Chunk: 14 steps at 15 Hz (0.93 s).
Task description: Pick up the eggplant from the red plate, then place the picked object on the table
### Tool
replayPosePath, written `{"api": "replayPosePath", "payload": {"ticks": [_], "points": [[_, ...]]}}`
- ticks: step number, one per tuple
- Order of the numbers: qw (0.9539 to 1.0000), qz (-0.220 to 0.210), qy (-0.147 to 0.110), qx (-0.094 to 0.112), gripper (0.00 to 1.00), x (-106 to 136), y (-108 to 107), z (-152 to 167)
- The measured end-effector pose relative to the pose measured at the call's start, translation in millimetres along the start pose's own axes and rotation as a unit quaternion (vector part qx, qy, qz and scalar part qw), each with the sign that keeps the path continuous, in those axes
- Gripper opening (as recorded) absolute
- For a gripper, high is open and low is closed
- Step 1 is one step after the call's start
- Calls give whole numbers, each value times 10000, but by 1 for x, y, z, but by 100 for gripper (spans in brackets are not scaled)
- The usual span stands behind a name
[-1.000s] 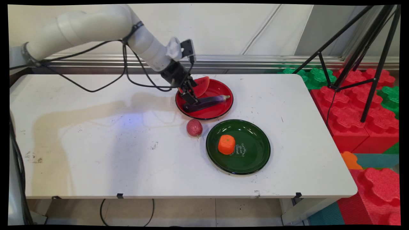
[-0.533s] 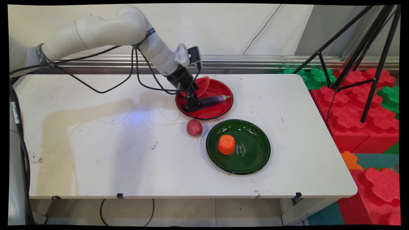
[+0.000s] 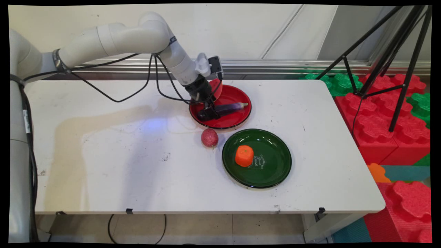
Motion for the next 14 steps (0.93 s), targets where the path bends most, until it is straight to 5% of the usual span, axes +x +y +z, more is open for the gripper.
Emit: {"api": "replayPosePath", "payload": {"ticks": [7,8,14], "points": [[10000,-30,-48,-56,100,7,-2,13],[10000,-30,-46,-60,0,8,-2,14],[9999,-66,-8,-101,0,13,-1,17]]}}
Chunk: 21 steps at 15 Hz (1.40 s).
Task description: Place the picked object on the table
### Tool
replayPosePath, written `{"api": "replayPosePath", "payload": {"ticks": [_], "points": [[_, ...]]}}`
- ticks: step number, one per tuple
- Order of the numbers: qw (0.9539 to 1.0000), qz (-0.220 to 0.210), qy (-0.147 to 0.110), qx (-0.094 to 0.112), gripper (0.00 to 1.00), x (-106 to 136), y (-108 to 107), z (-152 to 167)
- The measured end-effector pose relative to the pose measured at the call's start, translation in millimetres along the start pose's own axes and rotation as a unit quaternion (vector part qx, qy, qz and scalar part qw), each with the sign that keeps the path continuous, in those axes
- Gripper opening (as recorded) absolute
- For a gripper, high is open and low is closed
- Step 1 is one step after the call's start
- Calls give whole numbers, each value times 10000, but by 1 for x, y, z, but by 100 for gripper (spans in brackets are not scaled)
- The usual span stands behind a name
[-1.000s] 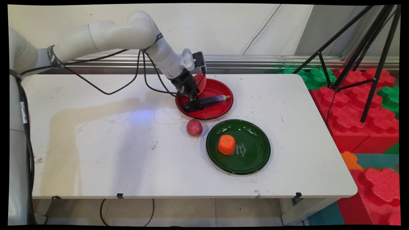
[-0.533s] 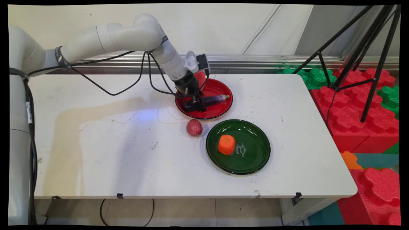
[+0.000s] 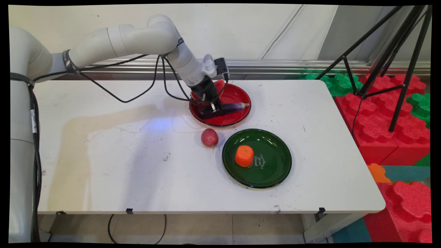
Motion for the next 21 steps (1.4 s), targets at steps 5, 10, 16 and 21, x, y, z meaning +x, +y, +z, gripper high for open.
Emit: {"api": "replayPosePath", "payload": {"ticks": [5,10,16,21], "points": [[10000,-70,35,-15,0,3,1,-1],[9998,-130,124,2,0,6,1,-9],[9993,-218,308,39,0,-1,5,-34],[9985,-224,497,50,0,-11,13,-63]]}}
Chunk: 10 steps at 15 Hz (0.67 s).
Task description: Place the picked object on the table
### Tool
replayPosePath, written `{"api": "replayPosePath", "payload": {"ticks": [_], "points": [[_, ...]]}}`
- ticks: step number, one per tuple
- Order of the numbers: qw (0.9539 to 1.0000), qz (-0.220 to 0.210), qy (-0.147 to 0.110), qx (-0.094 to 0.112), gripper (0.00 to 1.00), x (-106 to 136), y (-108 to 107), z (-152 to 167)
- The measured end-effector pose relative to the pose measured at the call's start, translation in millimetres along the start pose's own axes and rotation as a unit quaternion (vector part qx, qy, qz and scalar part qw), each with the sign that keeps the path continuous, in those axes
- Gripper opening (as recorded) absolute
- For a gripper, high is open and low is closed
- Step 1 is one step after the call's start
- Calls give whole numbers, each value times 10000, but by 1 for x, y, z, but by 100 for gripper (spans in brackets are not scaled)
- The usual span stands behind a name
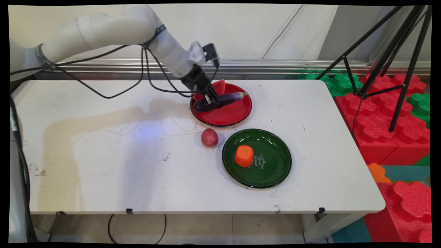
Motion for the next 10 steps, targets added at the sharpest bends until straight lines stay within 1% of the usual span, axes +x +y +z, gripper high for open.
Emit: {"api": "replayPosePath", "payload": {"ticks": [3,6,10], "points": [[9999,2,109,7,0,-5,5,-19],[9997,-11,234,6,0,-13,13,-47],[9996,13,288,27,0,-25,23,-76]]}}
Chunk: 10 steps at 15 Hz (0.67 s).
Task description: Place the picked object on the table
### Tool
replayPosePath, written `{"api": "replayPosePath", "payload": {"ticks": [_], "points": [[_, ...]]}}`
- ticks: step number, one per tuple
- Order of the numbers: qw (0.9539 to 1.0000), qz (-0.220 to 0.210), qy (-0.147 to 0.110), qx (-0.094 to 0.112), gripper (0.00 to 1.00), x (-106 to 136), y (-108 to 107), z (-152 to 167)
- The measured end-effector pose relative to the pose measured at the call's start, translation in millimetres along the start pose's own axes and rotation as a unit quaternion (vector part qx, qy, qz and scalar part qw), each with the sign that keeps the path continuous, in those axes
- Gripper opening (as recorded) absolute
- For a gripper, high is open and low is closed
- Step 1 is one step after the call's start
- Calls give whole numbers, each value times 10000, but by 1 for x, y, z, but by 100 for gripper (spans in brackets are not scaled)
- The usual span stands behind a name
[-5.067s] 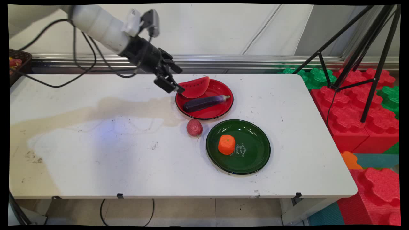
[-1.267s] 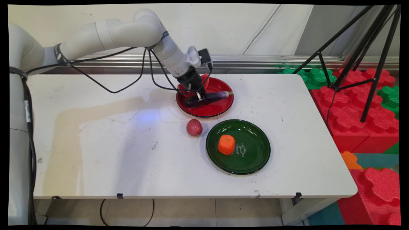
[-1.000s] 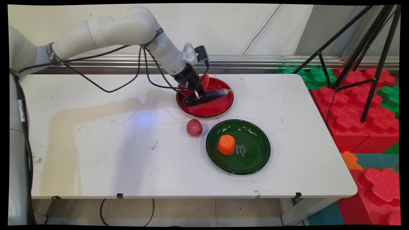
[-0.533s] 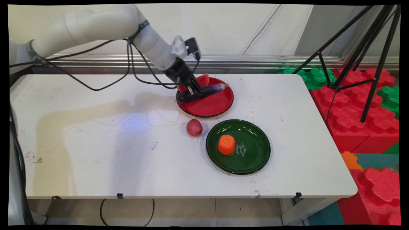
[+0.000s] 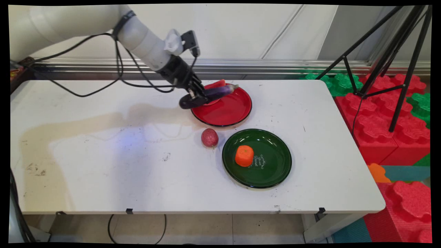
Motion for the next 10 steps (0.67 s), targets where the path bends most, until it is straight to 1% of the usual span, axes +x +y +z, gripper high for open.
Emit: {"api": "replayPosePath", "payload": {"ticks": [6,10], "points": [[10000,14,-37,-35,0,-20,12,-34],[9997,159,-190,-61,0,-39,17,-52]]}}
